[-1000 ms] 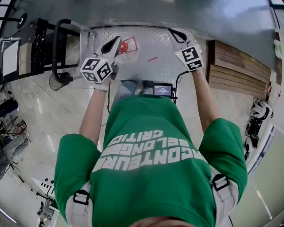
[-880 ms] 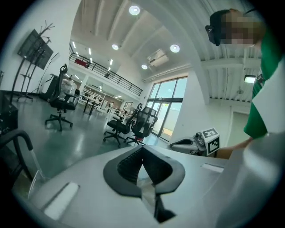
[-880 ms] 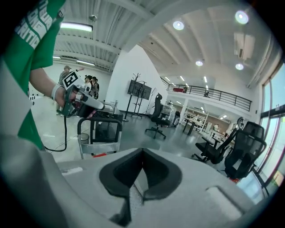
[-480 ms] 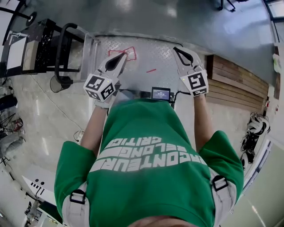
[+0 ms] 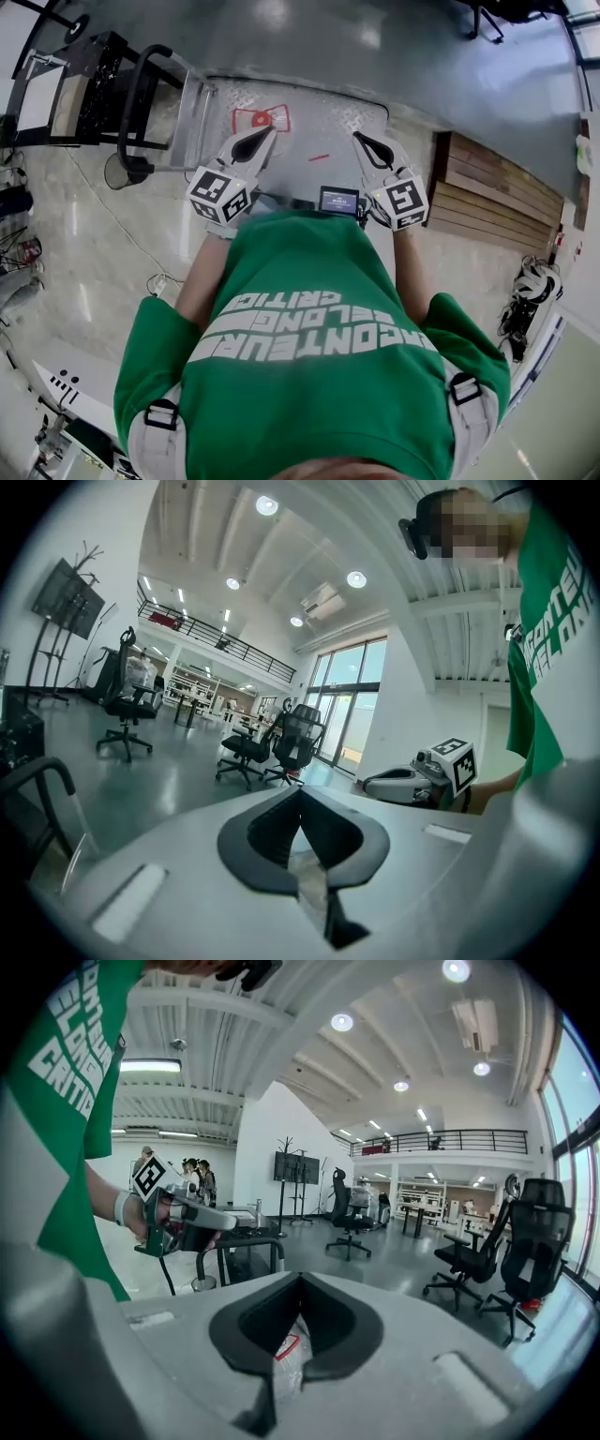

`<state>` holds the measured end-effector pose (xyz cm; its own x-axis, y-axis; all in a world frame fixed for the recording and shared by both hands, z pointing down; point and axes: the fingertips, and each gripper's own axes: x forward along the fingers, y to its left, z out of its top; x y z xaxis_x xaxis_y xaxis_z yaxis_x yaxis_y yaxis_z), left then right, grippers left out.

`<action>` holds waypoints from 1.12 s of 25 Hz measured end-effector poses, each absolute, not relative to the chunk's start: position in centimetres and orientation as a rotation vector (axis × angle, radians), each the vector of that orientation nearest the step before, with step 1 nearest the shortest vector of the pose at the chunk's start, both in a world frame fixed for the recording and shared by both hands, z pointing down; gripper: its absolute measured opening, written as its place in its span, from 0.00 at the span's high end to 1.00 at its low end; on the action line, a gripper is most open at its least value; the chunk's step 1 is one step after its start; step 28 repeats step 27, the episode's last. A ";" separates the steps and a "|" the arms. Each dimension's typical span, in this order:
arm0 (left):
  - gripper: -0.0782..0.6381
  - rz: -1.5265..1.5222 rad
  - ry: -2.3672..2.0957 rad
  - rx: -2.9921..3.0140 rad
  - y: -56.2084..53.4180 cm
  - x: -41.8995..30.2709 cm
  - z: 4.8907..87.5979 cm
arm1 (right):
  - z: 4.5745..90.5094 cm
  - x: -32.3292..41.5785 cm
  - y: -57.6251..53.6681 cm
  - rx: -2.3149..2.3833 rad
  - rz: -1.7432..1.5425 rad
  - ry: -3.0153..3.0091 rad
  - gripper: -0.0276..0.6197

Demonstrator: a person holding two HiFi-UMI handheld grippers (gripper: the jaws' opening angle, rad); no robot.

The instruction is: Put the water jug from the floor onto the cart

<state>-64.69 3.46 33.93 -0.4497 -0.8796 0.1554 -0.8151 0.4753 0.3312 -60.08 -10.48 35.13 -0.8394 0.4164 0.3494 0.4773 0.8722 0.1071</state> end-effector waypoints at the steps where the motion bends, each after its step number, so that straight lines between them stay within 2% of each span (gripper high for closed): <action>1: 0.87 -0.303 -2.423 1.430 3.6 -64.7 34.0 | 35.4 -60.0 -10.2 -0.679 -0.275 -2.720 0.97; 28: 0.87 -0.349 -2.429 1.372 5.9 -65.2 34.8 | 36.2 -61.1 -7.2 -0.732 -0.300 -2.681 0.97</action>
